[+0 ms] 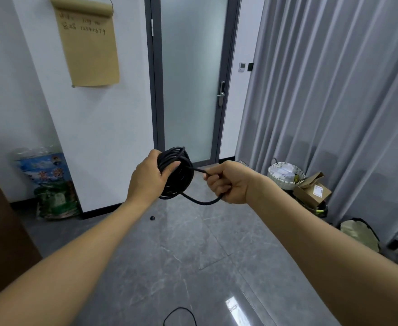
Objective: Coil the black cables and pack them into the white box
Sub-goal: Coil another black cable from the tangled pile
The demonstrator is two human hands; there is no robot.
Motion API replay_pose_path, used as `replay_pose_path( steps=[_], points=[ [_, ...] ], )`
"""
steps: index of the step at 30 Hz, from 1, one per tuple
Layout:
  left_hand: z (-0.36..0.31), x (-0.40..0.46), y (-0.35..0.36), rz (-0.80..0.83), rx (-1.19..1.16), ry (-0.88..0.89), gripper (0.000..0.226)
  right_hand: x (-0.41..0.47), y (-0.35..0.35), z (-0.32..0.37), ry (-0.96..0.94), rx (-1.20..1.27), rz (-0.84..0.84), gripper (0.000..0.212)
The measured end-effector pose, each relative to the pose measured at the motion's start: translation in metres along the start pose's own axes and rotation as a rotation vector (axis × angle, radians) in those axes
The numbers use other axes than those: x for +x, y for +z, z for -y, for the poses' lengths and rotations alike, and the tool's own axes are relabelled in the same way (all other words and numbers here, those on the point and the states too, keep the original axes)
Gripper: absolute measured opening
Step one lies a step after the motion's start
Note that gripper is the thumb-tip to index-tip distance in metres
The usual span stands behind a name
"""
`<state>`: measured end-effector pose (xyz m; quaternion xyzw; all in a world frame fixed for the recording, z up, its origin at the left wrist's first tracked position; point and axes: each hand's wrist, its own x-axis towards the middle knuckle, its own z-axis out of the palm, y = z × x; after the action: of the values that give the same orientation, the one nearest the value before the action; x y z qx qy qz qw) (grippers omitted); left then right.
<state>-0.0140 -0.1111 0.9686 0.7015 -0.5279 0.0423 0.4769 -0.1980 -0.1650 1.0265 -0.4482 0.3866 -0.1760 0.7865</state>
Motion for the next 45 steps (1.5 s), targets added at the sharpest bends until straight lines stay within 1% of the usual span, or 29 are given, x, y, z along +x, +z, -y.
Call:
replay_pose_path(
  steps=[2,4,5,7,8,10,13,16,18,19,20,23,25,26,28,30,31,34,37,39,41,43,45],
  points=[
    [-0.005,-0.001,0.002,0.005,0.013,0.026,0.044,-0.003,-0.002,0.005,0.014,-0.126,-0.051,0.030],
    [-0.011,0.001,0.004,-0.031,-0.003,0.018,0.042,-0.004,-0.004,0.004,-0.071,-0.182,-0.075,0.031],
    [-0.014,0.003,0.004,-0.063,-0.024,-0.001,0.041,-0.005,-0.005,0.001,-0.144,-0.136,-0.057,0.031],
    [-0.016,0.008,0.001,-0.115,-0.056,-0.030,0.042,-0.005,-0.008,-0.006,-0.273,0.086,0.014,0.031],
    [-0.016,0.009,0.000,-0.125,-0.054,-0.031,0.043,-0.005,-0.009,-0.010,-0.303,0.200,0.048,0.031],
    [-0.015,0.006,0.002,-0.126,-0.055,-0.028,0.043,-0.005,-0.007,-0.012,-0.305,0.354,0.070,0.032],
    [-0.016,0.001,0.009,-0.119,-0.111,-0.040,0.043,-0.006,-0.002,-0.007,-0.288,0.514,-0.001,0.035],
    [-0.015,-0.001,0.013,-0.089,-0.133,-0.007,0.041,-0.011,-0.003,-0.004,-0.273,0.590,-0.041,0.038],
    [-0.015,-0.001,0.014,-0.067,-0.129,-0.003,0.039,-0.015,-0.007,-0.006,-0.256,0.558,-0.059,0.038],
    [-0.015,-0.002,0.015,-0.060,-0.130,-0.007,0.038,-0.015,-0.011,-0.007,-0.254,0.478,-0.084,0.037],
    [-0.016,-0.002,0.016,-0.058,-0.133,-0.015,0.037,-0.017,-0.014,-0.009,-0.259,0.342,-0.123,0.037],
    [-0.022,-0.001,0.019,-0.065,-0.170,-0.070,0.035,-0.024,-0.025,-0.009,-0.307,-0.261,-0.283,0.034],
    [-0.024,0.001,0.022,-0.048,-0.187,-0.100,0.035,-0.029,-0.032,-0.005,-0.362,-0.682,-0.415,0.032],
    [-0.026,0.003,0.023,-0.035,-0.196,-0.112,0.035,-0.029,-0.036,-0.003,-0.392,-0.856,-0.472,0.030],
    [-0.029,0.006,0.025,-0.018,-0.235,-0.147,0.035,-0.026,-0.047,-0.001,-0.440,-1.047,-0.548,0.023],
    [-0.035,0.007,0.026,0.011,-0.319,-0.200,0.034,-0.020,-0.059,-0.005,-0.456,-1.146,-0.631,0.020],
    [-0.039,0.006,0.026,0.028,-0.395,-0.229,0.034,-0.016,-0.065,-0.007,-0.462,-1.154,-0.663,0.019],
    [-0.054,-0.001,0.029,0.065,-0.680,-0.311,0.034,-0.004,-0.078,-0.010,-0.556,-0.941,-0.662,0.014],
    [-0.069,-0.006,0.032,0.079,-0.889,-0.362,0.035,0.004,-0.080,-0.012,-0.643,-0.858,-0.725,0.019],
    [-0.075,-0.006,0.035,0.093,-0.949,-0.395,0.035,0.007,-0.076,-0.015,-0.690,-0.655,-0.625,0.019],
    [-0.078,-0.006,0.038,0.097,-1.000,-0.434,0.035,0.006,-0.068,-0.016,-0.697,-0.444,-0.535,0.018],
    [-0.079,-0.007,0.043,0.089,-1.042,-0.481,0.034,0.008,-0.060,-0.015,-0.677,-0.309,-0.458,0.022],
    [-0.080,-0.008,0.045,0.079,-1.071,-0.512,0.035,0.009,-0.051,-0.014,-0.650,-0.231,-0.379,0.022]
  ],
)
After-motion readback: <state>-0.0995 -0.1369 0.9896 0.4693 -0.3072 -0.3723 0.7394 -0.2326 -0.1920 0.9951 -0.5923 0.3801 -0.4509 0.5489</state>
